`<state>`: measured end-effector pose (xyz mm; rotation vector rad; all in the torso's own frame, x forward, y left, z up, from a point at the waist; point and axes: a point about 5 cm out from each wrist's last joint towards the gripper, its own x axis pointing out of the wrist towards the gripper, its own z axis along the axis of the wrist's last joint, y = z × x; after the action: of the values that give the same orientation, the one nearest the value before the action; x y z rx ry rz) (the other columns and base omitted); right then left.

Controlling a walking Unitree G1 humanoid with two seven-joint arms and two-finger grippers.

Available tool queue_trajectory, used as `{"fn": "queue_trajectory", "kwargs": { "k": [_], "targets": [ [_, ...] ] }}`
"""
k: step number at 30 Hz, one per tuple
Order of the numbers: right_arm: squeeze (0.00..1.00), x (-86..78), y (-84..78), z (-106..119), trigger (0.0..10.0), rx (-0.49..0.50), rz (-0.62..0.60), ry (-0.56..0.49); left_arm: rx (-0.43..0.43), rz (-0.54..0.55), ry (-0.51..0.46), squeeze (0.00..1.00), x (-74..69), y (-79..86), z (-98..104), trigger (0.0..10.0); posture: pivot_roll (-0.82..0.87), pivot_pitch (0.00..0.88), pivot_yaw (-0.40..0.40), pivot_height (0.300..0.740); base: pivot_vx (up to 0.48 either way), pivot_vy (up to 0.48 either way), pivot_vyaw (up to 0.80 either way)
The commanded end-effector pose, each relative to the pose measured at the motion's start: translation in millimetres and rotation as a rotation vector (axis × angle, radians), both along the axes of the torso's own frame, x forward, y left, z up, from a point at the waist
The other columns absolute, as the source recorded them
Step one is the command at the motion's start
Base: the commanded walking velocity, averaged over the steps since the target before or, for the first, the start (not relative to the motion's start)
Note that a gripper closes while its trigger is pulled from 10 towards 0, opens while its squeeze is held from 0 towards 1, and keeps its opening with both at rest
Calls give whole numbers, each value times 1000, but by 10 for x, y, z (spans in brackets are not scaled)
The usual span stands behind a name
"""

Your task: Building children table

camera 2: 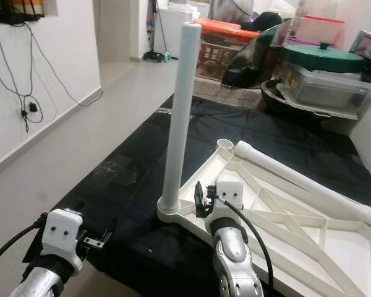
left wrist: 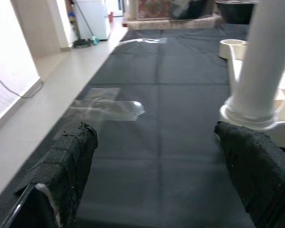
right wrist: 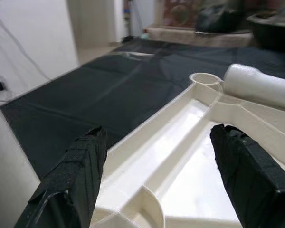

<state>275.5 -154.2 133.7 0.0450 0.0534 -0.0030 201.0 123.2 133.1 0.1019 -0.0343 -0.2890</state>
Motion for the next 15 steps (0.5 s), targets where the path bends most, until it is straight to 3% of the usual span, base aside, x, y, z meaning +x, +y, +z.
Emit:
{"fn": "queue_trajectory", "kwargs": {
  "k": [1,6,7,8,9,10,12,13,15],
  "targets": [
    [0,28,-64,-6,10000,9,2,1,2,-30,29,0,-25,-37,-41,10000,217,0,-99,740,0,0,0],
    [0,230,-306,-14,10000,-32,155,29,-2,-137,90,0,-89,-168,-157,10000,214,0,-100,740,0,0,0],
    [596,262,-426,-27,10000,-93,188,35,-1,-157,100,0,-87,-189,-172,10000,214,0,-101,740,0,0,0],
    [596,262,-426,-27,10000,-93,188,35,-1,-157,100,0,-87,-189,-172,10000,214,0,-101,740,0,0,0],
    [1000,278,-508,-32,10000,-134,205,38,-1,-168,105,0,-83,-200,-179,10000,214,0,-101,740,0,0,0],
    [1000,278,-508,-32,10000,-134,205,38,-1,-168,105,0,-83,-200,-179,10000,214,0,-101,740,0,0,0],
    [1000,290,-701,-47,10000,-147,323,107,4,-187,106,0,-84,-212,-185,10000,212,0,-98,740,0,0,0],
    [0,298,-817,-15,10000,-141,378,140,7,-190,105,0,-88,-215,-184,10000,211,0,-98,740,0,0,0],
    [0,298,-817,-15,10000,-141,378,140,7,-190,105,0,-88,-215,-184,10000,211,0,-98,740,0,0,0]
  ]
}}
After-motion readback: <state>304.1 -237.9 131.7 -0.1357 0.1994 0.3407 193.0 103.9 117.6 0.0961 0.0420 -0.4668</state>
